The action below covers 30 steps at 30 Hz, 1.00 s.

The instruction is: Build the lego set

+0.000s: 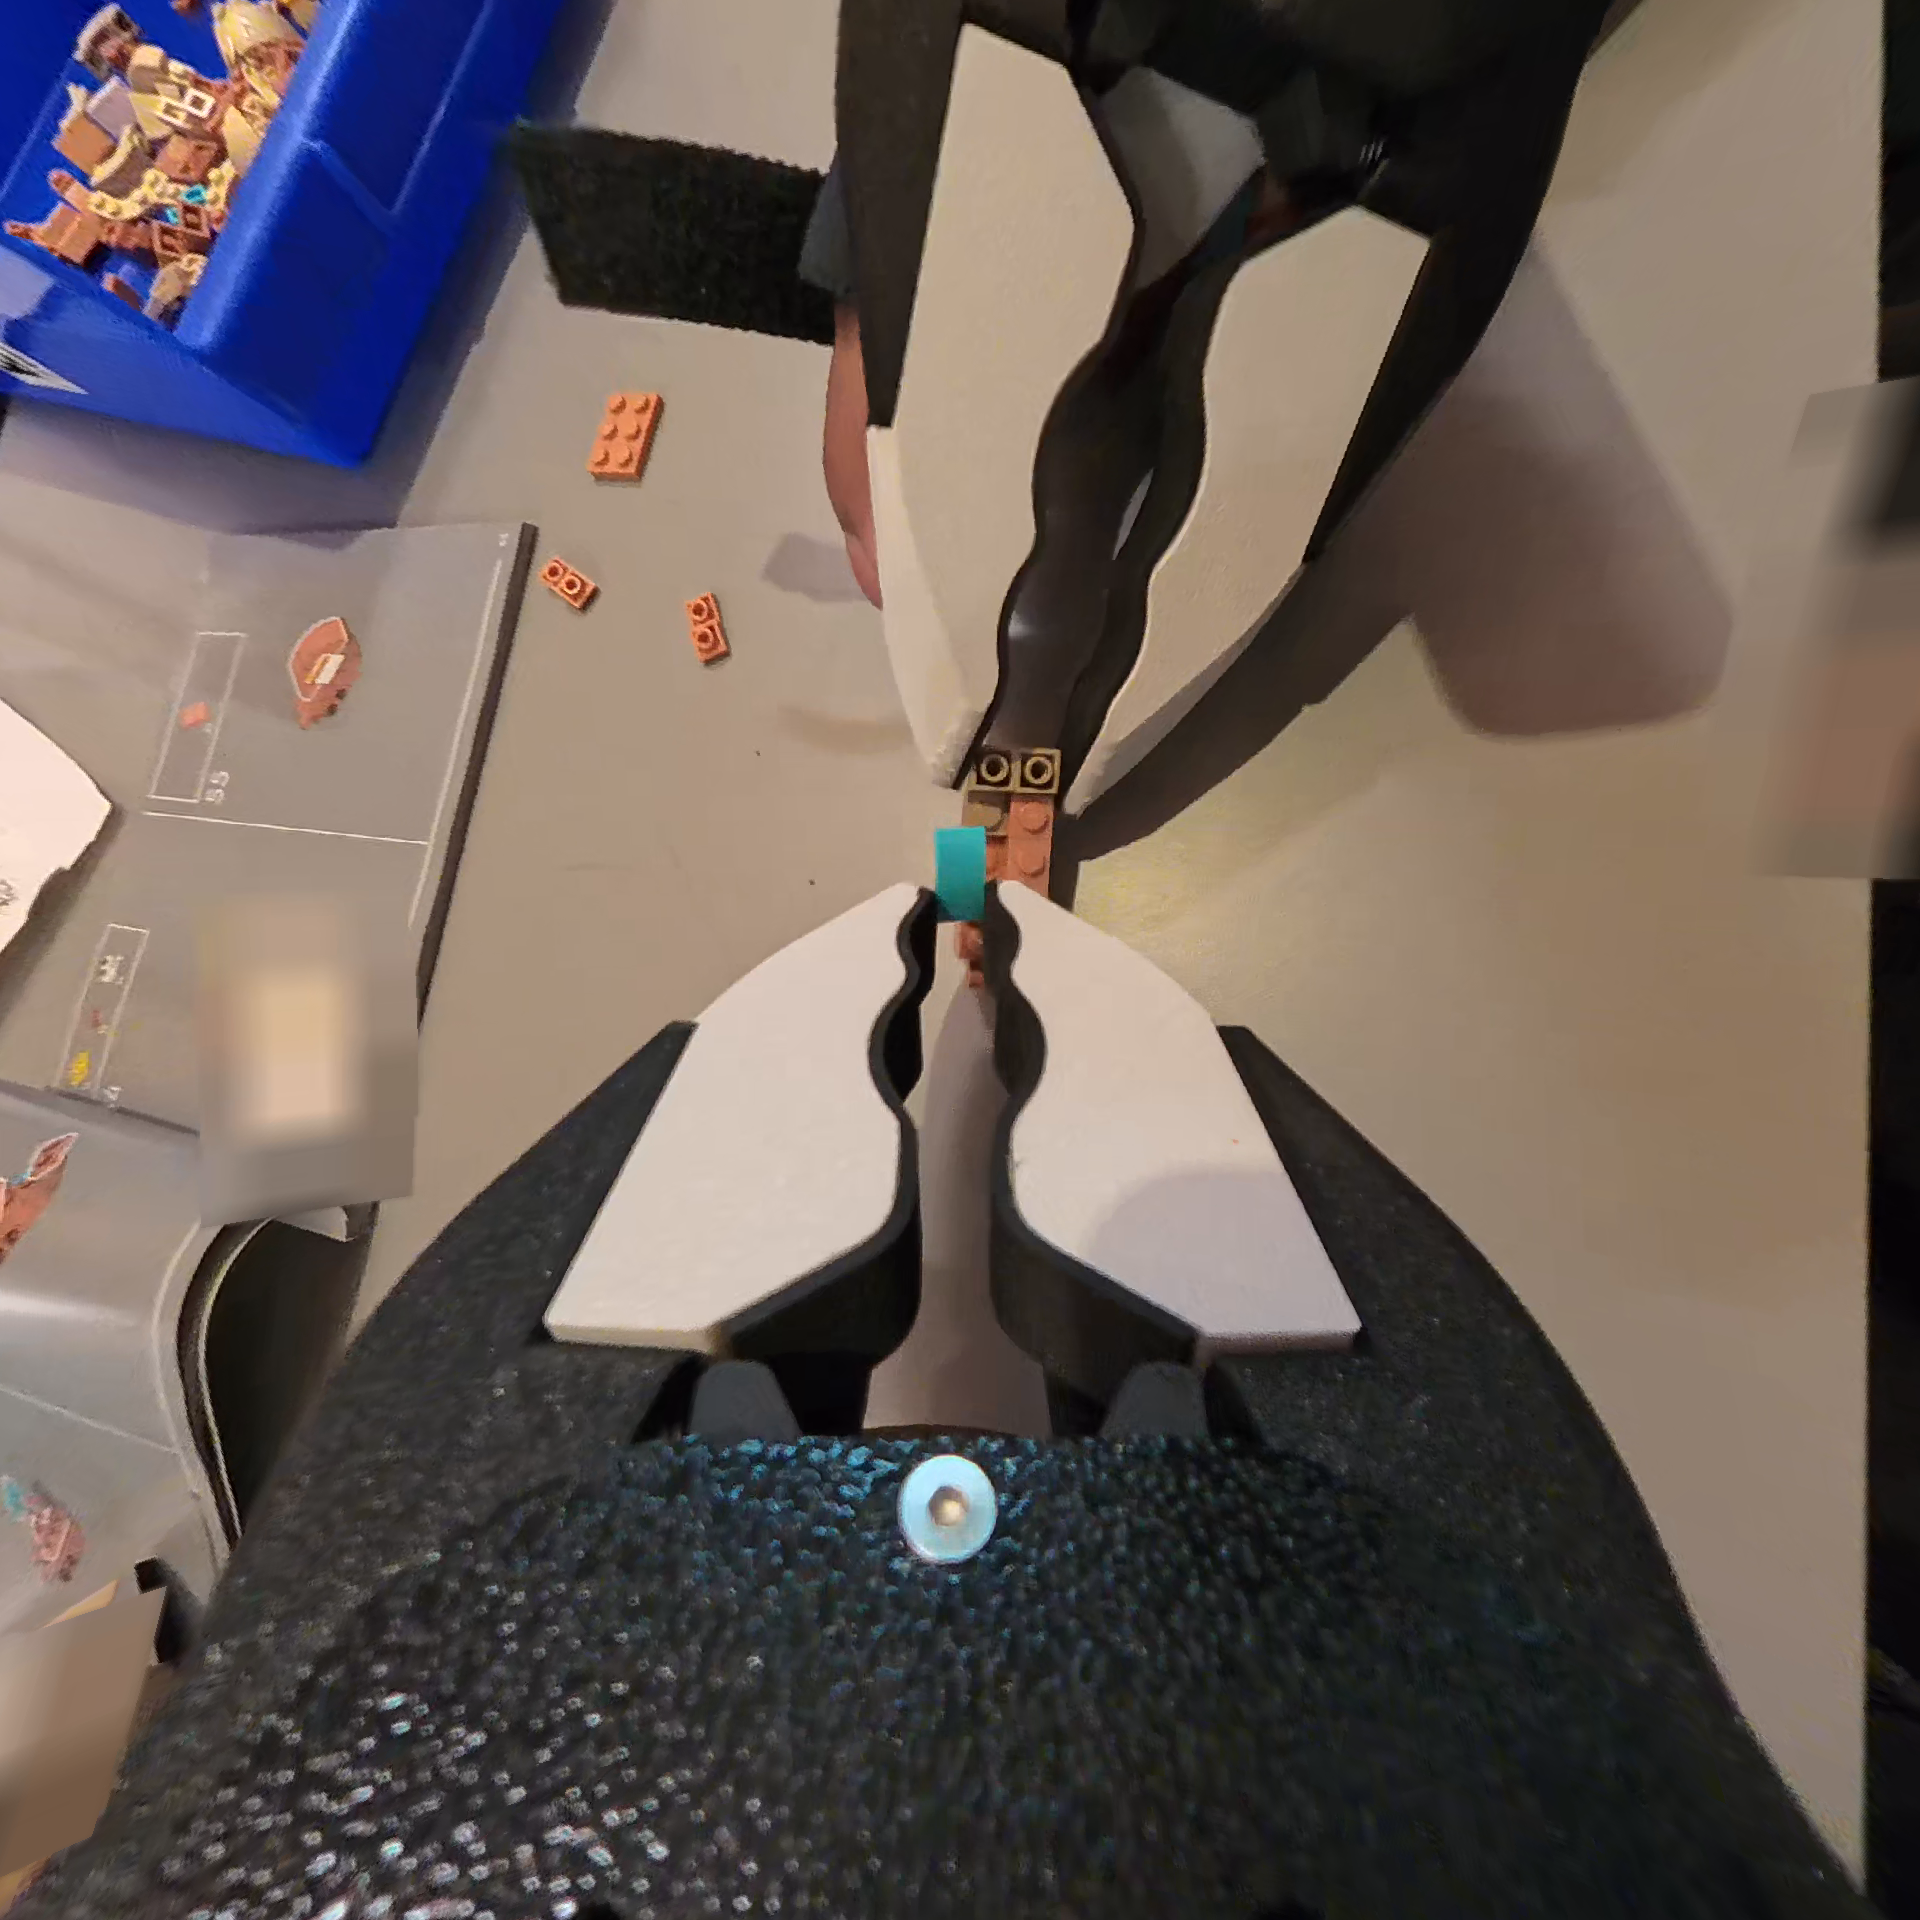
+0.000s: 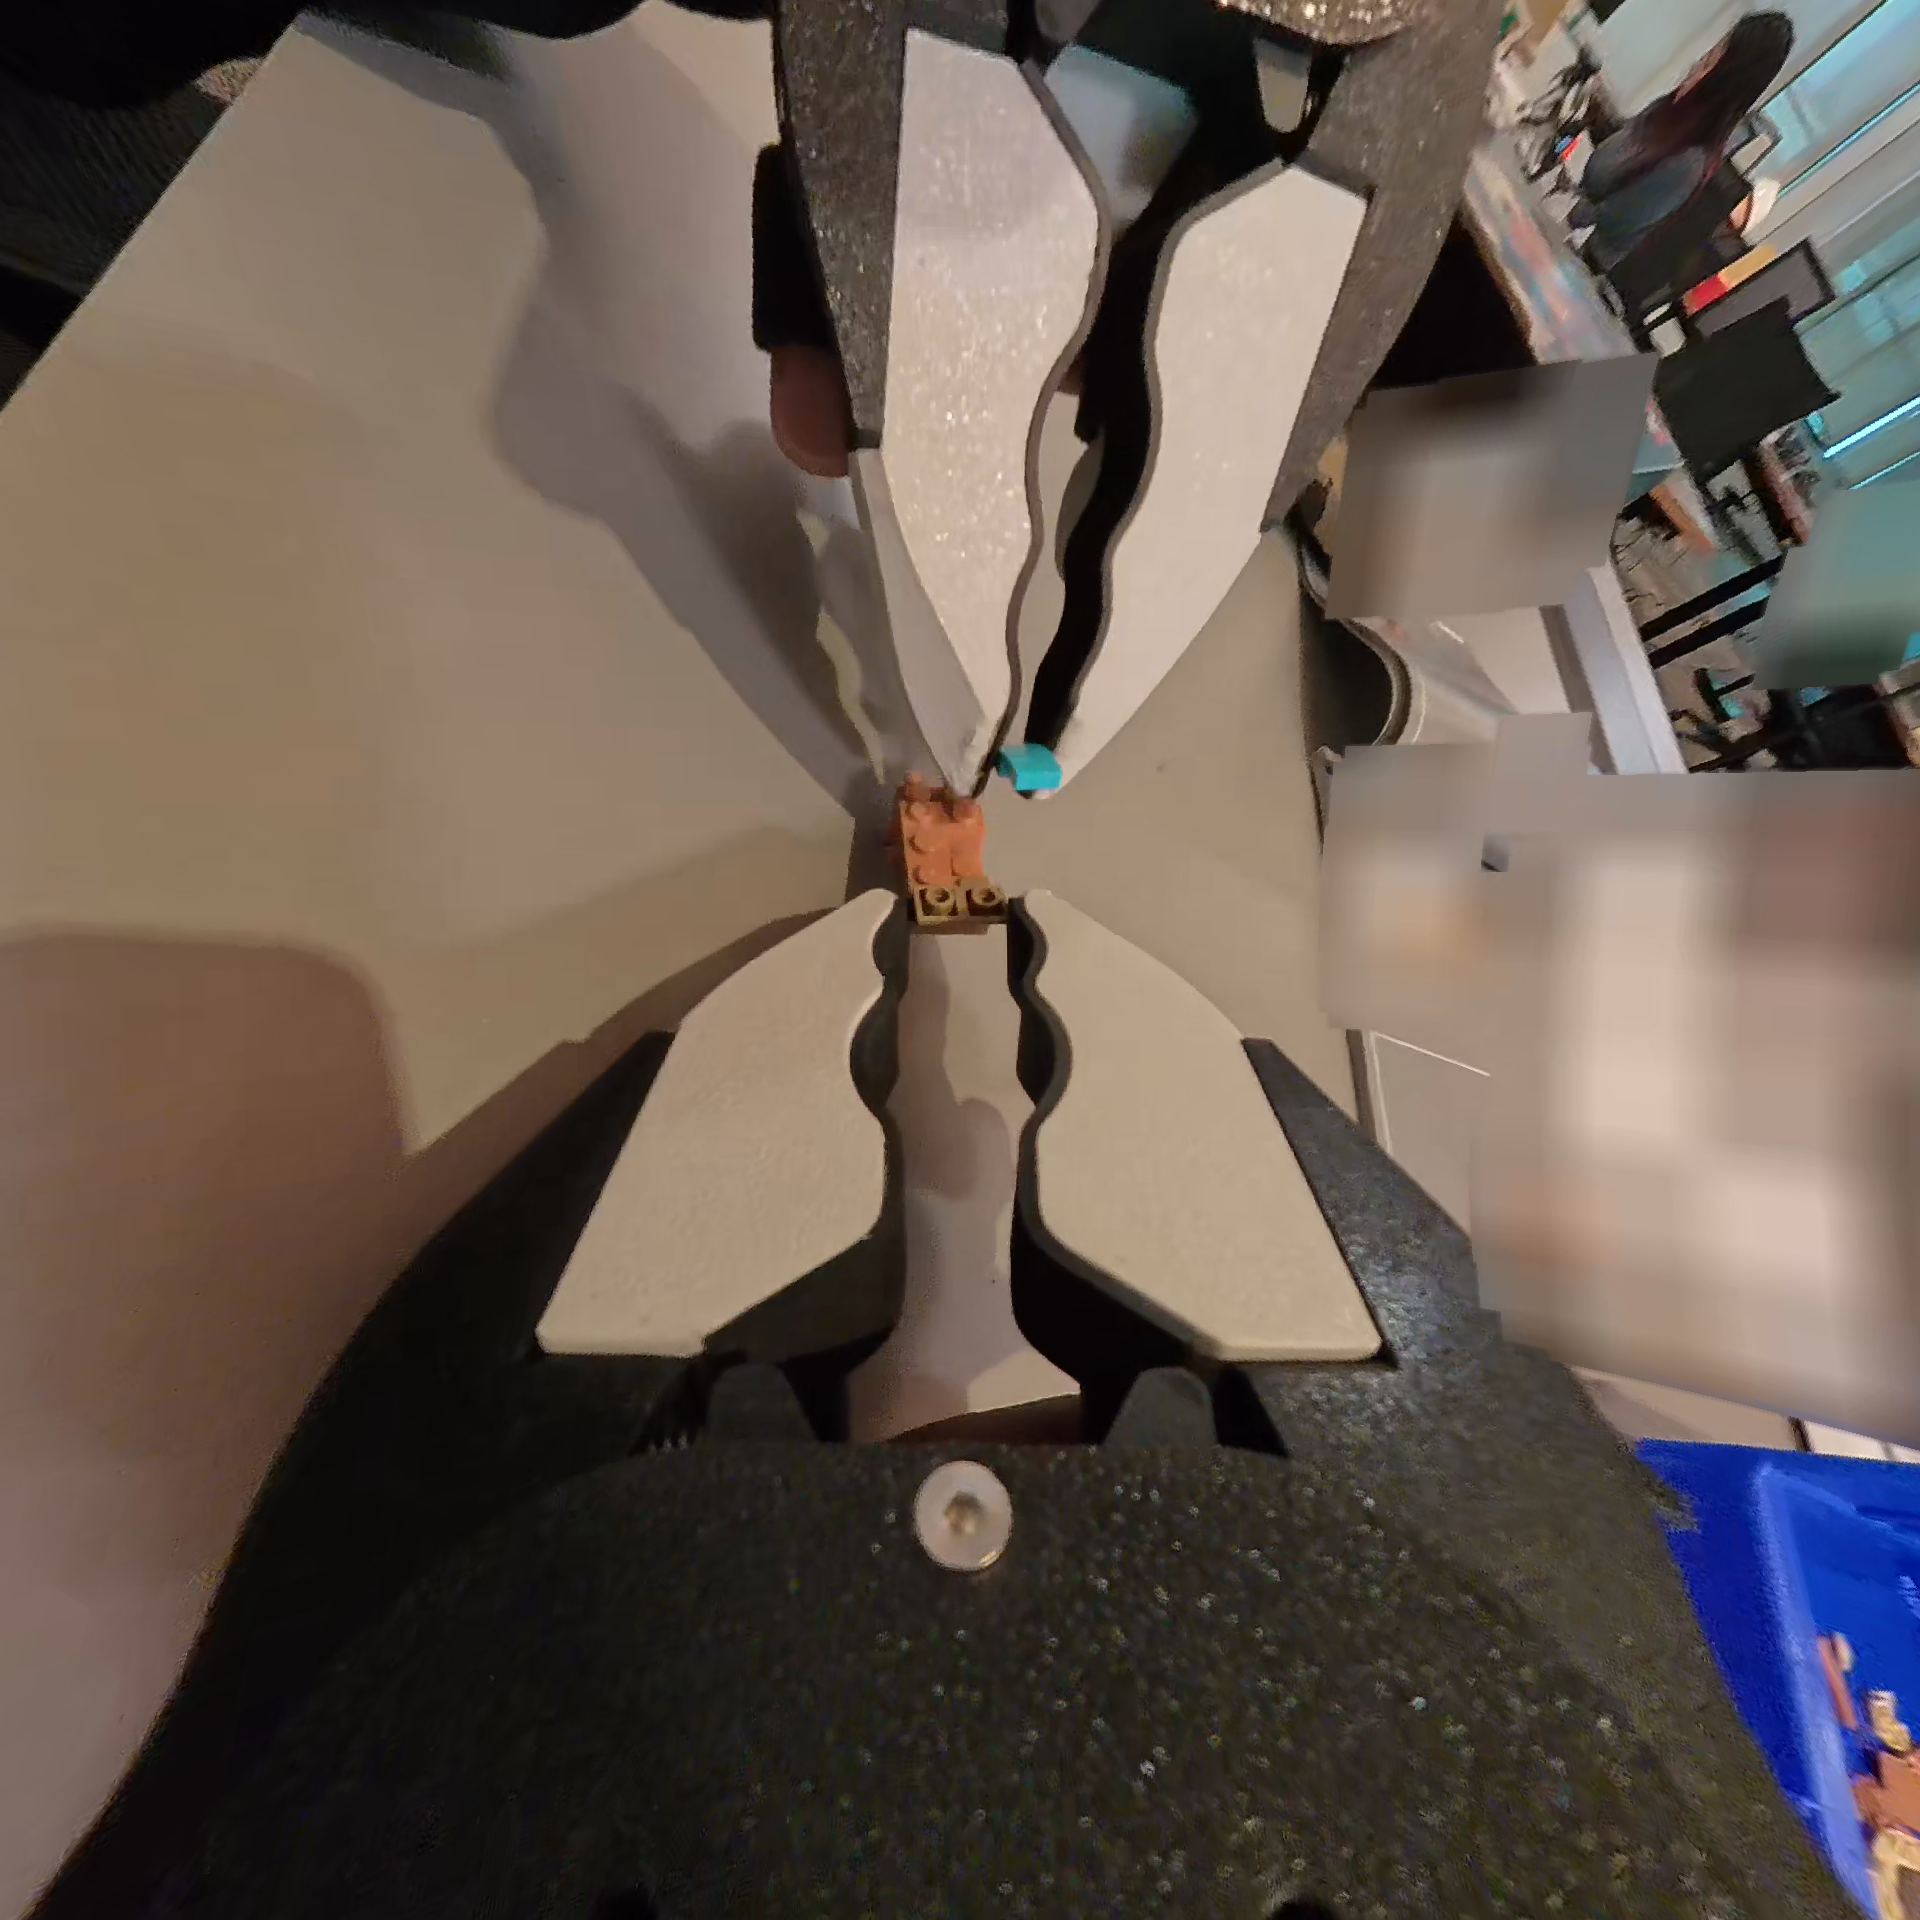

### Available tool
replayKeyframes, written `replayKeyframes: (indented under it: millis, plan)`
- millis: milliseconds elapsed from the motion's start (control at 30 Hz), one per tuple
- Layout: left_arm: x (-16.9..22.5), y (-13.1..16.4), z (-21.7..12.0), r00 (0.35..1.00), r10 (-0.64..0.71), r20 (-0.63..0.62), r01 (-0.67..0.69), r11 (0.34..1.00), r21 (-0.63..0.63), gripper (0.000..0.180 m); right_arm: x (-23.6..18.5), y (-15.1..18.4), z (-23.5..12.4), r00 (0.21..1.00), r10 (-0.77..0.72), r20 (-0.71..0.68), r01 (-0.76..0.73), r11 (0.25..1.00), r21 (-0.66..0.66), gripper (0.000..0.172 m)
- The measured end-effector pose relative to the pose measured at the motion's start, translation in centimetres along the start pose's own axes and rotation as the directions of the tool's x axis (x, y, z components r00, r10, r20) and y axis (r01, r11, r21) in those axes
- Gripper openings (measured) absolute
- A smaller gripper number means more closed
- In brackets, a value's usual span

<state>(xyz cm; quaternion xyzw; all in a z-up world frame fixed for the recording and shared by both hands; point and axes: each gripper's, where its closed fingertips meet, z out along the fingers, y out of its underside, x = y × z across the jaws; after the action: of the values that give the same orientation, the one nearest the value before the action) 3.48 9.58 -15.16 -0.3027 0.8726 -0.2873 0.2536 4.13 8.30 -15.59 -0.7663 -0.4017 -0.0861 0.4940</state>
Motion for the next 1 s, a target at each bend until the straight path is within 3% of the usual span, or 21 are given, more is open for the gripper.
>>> replayKeyframes:
  millis: [200,733,1000]
  plan:
    - [-0.2,0.3,0.1,0.999,-0.030,-0.042,0.032,0.998,0.045,0.008,-0.1,0.4,0.2,0.992,0.101,0.081,-0.099,0.995,-0.031,0.018]
    - [0.1,0.8,0.9,0.997,-0.039,-0.068,0.040,0.999,0.011,0.007,-0.1,1.2,0.7,0.948,0.264,0.175,-0.247,0.963,-0.111,0.019]
    - [0.0,0.7,0.5,0.999,-0.025,-0.042,0.024,0.999,-0.022,0.008,-0.1,0.7,0.4,0.985,0.143,0.095,-0.137,0.989,-0.061,0.018]
